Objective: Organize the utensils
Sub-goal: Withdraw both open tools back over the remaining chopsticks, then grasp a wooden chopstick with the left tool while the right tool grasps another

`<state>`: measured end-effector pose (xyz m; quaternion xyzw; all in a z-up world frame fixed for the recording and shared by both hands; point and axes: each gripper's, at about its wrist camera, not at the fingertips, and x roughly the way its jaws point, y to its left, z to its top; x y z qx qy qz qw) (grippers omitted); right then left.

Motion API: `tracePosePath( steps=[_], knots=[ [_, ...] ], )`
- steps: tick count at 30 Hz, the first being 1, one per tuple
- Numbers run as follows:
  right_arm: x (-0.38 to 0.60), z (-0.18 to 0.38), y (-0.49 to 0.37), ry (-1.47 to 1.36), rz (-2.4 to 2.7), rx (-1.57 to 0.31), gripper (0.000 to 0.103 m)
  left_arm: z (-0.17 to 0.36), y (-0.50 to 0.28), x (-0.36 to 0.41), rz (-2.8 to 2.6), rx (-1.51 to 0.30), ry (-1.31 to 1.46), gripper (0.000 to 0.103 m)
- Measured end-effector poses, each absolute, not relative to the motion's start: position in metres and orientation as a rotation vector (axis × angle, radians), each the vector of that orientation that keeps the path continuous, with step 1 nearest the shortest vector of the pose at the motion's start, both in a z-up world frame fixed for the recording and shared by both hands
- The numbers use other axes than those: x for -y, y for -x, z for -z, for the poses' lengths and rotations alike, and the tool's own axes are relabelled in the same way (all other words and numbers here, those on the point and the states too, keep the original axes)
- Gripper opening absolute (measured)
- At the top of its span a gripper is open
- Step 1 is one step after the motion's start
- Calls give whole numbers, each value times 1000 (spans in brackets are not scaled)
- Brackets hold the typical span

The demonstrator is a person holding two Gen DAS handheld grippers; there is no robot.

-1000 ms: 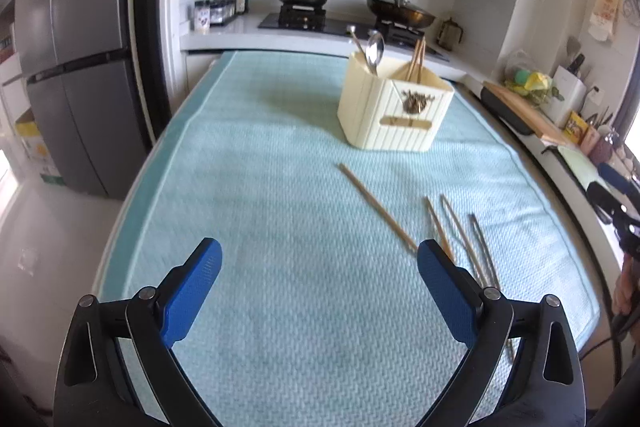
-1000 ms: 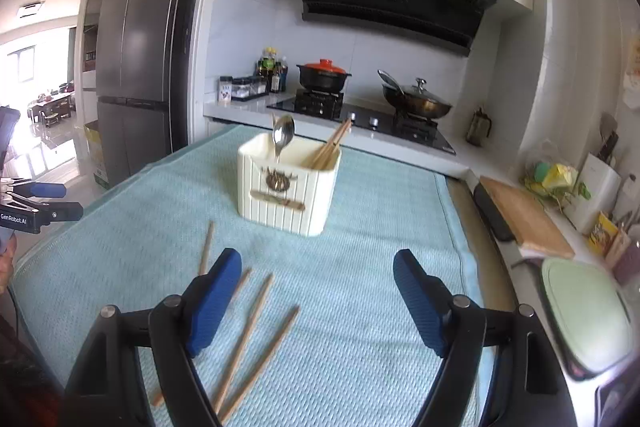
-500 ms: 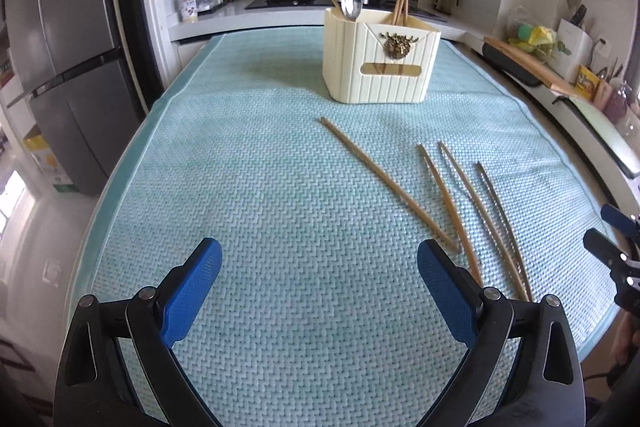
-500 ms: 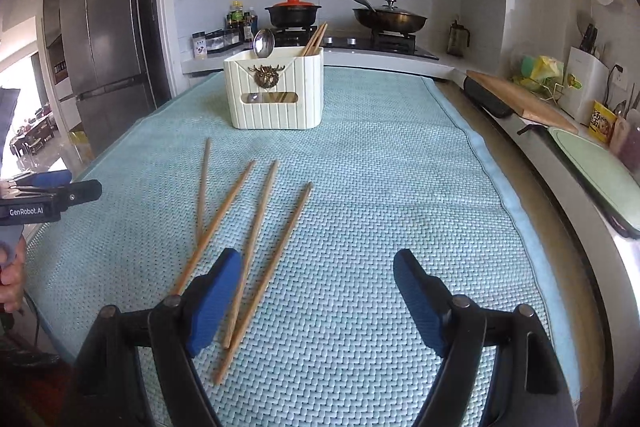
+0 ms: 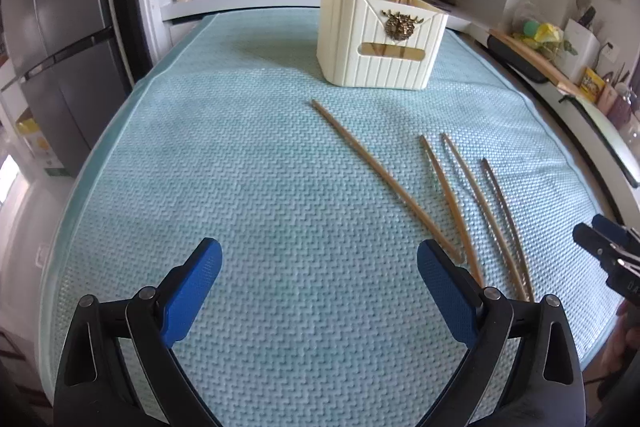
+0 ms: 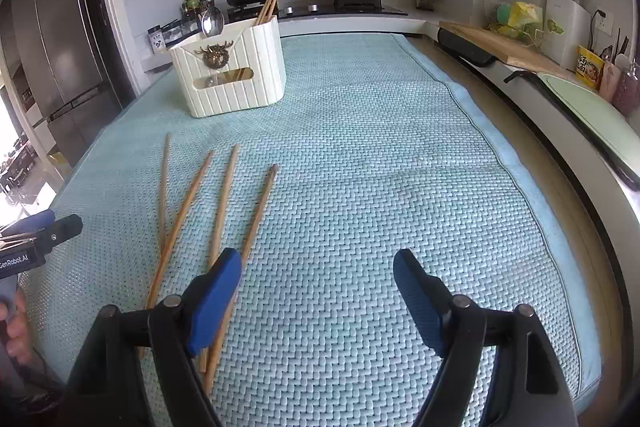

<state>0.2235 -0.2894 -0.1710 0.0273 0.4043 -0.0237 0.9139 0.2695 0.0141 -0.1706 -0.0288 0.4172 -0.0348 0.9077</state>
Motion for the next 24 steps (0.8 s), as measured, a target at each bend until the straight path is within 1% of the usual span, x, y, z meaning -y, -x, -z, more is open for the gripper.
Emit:
tracePosePath(
  steps=[4,8,12,14,16,17,24],
  knots=[
    [271,180,-238,-23,4,-868,80,173,-290,-3,71,-846,71,98],
    [251,192,-248,68,-7,-894,80,185,-315,9,56,-882,56,98],
    [245,203,-254,125,8,-923,80,199,-330,30,63,-913,-11,98],
    [244,209,-256,154,7,-951,80,210,-334,45,61,-935,-92,98],
    [243,215,-255,190,9,-975,80,219,-334,53,50,-952,-162,99],
    [245,214,-252,184,5,-963,80,217,-330,53,48,-934,-164,99],
    [275,213,-239,125,50,-974,80,218,-302,30,109,-997,-127,100]
  ],
)
